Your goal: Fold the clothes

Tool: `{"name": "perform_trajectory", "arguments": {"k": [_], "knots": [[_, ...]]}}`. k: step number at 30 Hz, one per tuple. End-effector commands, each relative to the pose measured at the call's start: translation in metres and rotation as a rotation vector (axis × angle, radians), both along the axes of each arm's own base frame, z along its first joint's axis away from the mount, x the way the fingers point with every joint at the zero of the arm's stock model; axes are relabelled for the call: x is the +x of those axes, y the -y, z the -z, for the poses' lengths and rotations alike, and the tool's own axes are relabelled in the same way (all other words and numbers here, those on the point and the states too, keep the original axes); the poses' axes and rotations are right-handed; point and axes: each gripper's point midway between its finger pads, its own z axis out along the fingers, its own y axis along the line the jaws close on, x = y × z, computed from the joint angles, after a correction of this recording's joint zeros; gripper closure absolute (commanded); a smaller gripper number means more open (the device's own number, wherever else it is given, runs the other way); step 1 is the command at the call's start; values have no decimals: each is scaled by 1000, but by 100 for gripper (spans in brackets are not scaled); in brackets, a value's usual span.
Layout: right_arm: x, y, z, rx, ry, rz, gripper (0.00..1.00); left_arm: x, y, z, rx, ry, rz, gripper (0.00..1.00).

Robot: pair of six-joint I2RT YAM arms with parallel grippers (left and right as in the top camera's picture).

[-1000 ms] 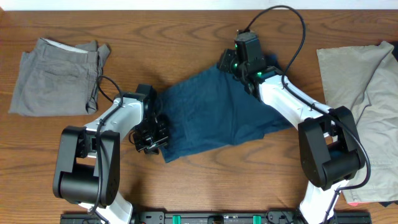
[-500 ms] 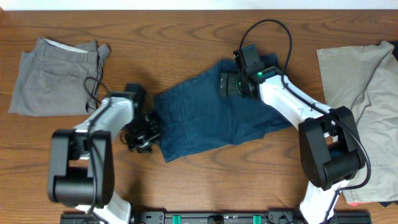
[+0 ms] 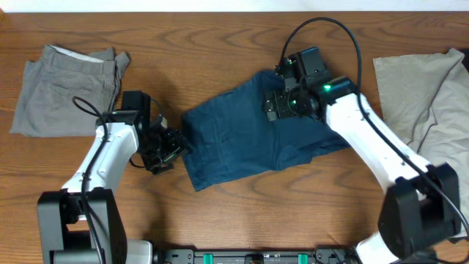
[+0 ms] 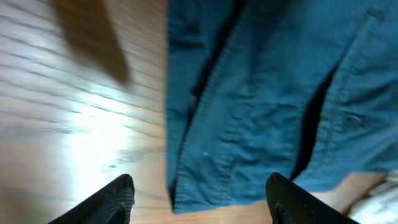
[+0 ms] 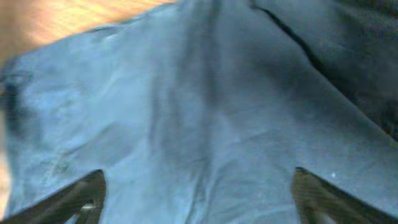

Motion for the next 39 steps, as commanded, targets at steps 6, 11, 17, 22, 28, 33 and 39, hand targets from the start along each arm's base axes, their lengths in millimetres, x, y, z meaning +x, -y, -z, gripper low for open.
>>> {"name": "perform_trajectory", "arguments": {"k": [6,11,17,22,28,33,39], "knots": [[-17,-5,1,31,-64,-67,34,-14,29,28,-195,-82,-2,30],[-20,-4,11,19,-99,-66,39,-17,37,44,-232,-110,7,30],[-25,-2,23,3,-142,-65,42,-20,52,53,-228,-116,67,60],[-30,0,36,-14,-190,-64,51,-9,46,54,-177,-79,75,94],[-38,-6,55,-3,-259,-81,91,5,13,31,-30,-53,76,94],[-61,-34,84,41,-377,-161,99,22,7,-16,-15,19,89,94],[-108,-85,132,81,-533,-307,99,36,8,-74,-17,129,89,94]]}}
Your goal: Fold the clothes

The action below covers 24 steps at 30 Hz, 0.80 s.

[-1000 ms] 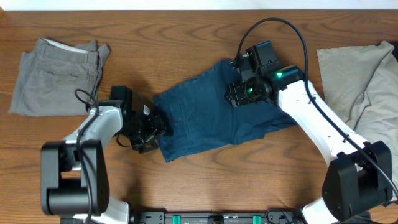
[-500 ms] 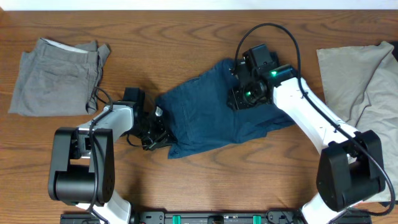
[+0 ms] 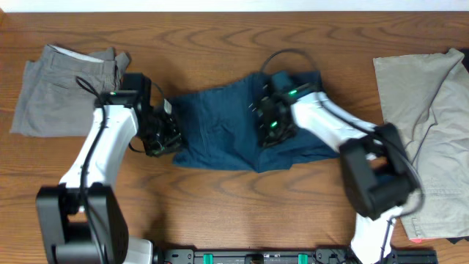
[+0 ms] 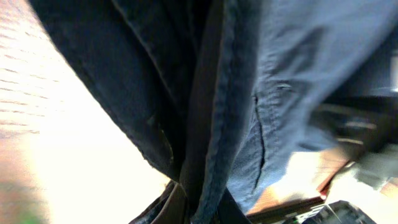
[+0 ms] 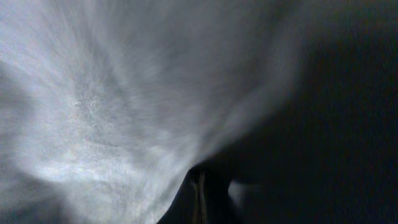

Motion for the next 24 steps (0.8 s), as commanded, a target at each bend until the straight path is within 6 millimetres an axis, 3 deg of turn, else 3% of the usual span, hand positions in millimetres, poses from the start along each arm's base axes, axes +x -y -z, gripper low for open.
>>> {"name": "perform_trajectory", "arguments": {"k": [1,3,8,13,19,24], "knots": [[-38,-41,23,86,-115,-107,99,13,1,-36,-1,109,16,94],[-52,-62,37,114,-131,-161,99,13,16,-55,-80,147,35,94],[-61,-84,56,92,-89,-197,99,13,49,-86,-249,230,88,94],[-44,-81,46,55,-22,-184,79,9,61,-88,-253,233,121,94],[5,-47,-13,53,48,-63,70,13,48,-77,-156,237,109,94],[51,17,-56,-38,186,87,62,13,44,-73,-115,234,109,94]]}}
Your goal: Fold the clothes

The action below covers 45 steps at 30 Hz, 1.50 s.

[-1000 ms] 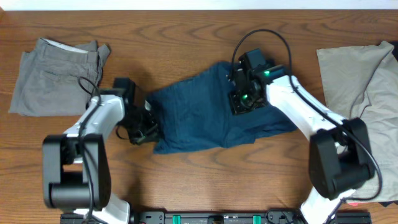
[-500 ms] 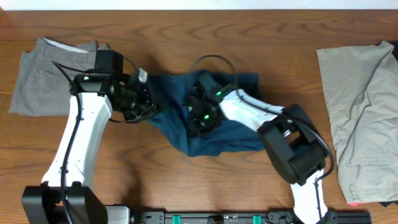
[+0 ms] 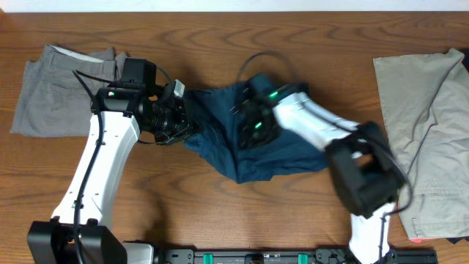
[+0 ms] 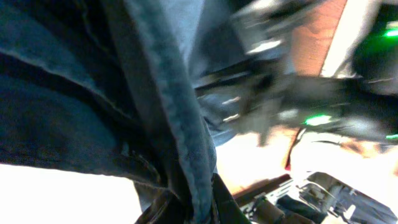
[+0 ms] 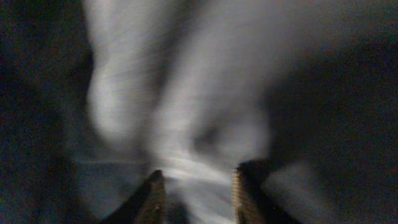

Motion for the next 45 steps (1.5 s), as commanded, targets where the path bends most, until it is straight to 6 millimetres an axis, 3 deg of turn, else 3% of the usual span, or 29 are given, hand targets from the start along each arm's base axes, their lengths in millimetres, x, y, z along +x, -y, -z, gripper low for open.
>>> {"name": "perform_trajectory", "arguments": {"k": [1,4,10,17,23,28,30,33,36,40,41,45], "knots": [[45,51,-39,-103,177,120,61,3,-1,-6,24,35,8,94],[53,85,-39,-169,178,171,63,2,5,-6,24,41,27,94],[39,128,-6,-280,85,209,69,4,24,-10,11,84,71,94],[13,133,39,-315,-2,214,73,3,71,-19,-30,161,156,93],[-9,121,58,-324,-19,191,75,-9,138,-34,-95,290,303,93],[-19,108,60,-330,-22,158,74,-14,159,-10,-13,250,277,92],[-21,106,60,-330,-22,153,74,-17,165,-1,-7,226,284,83],[-21,106,60,-333,-30,171,73,-17,177,7,-29,218,310,83],[-22,107,60,-334,-35,177,72,-15,189,4,-82,233,336,83],[-22,109,56,-341,-44,189,64,-10,193,0,-102,263,337,64],[-20,112,52,-351,-42,205,62,-9,194,-2,-105,271,337,57],[8,139,20,-399,16,299,56,-7,196,-8,-124,324,380,55]]}}
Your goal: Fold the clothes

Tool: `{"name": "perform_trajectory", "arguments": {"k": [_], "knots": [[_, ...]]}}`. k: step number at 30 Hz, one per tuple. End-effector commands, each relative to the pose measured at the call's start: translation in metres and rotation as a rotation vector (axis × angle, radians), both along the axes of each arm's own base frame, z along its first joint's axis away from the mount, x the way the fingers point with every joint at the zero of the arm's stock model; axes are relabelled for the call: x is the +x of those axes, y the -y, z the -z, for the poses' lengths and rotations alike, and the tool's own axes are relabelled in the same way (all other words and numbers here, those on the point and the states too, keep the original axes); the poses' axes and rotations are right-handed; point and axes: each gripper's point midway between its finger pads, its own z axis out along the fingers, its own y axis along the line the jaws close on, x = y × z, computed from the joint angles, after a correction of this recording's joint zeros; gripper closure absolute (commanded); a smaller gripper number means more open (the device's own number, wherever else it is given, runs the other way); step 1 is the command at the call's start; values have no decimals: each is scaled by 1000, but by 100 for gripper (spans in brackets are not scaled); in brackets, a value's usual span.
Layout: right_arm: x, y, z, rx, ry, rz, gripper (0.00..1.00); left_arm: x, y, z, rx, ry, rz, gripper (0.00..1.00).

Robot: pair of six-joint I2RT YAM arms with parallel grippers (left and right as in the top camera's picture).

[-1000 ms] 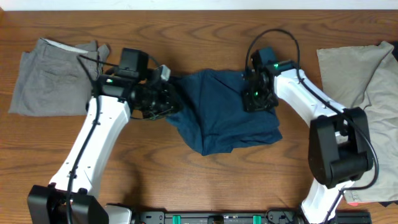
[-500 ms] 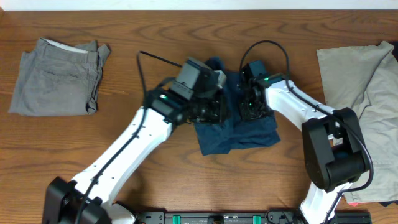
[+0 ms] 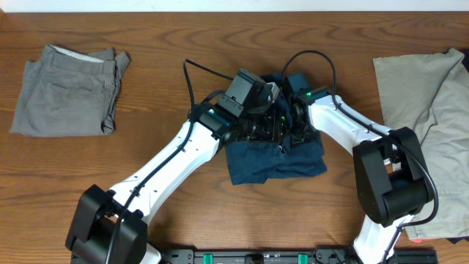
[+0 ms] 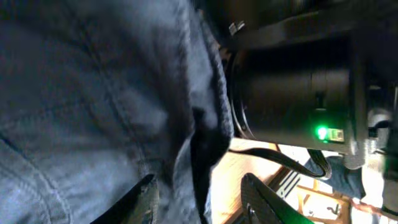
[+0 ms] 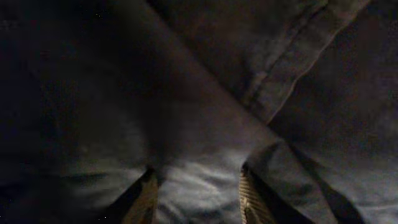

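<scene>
The dark blue garment [image 3: 275, 163] lies bunched into a small pile at the table's middle. Both arms meet over its upper part. My left gripper [image 3: 272, 130] reaches in from the left and stands open over the cloth [image 4: 93, 93], with a fabric edge hanging between its fingers [image 4: 202, 202]. My right gripper [image 3: 292, 121] is pressed close to the cloth [image 5: 205, 93], its jaws apart [image 5: 198, 196] with fabric lying beneath them. The right arm's black body [image 4: 298, 93] fills the left wrist view.
Folded grey trousers [image 3: 66, 92] lie at the far left. A beige garment [image 3: 429, 110] is spread at the right edge. The wooden table [image 3: 146, 235] shows bare in front and between the piles.
My left gripper has moved right from the garment's left side to its middle and has opened, letting go of the cloth. The garment is now a narrower pile. The right gripper still sits on it.
Both grippers were open, the left at the blue garment's left edge, the right on its upper part. Then both were shut on cloth. Then the left held the edge raised toward the middle. Now that edge lies over the middle and both are open.
</scene>
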Motion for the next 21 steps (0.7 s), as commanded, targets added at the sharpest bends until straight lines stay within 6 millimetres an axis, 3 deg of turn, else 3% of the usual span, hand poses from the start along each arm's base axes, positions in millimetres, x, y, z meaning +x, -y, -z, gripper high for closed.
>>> {"name": "perform_trajectory", "arguments": {"k": [1,6,9,12,16,21], "knots": [[16,33,-15,-72,20,100,55,2,3,-14,-32,66,54,55],[57,78,-89,-108,191,212,51,35,-31,-28,-7,176,-19,55],[68,79,-127,-22,279,211,53,66,-65,-26,45,211,-142,51],[67,58,-155,109,332,148,55,97,-100,-19,117,250,-268,47],[48,12,-163,292,277,20,55,122,-116,-8,135,274,-330,44],[15,-26,-133,344,146,-67,55,142,-107,22,135,272,-326,44]]}}
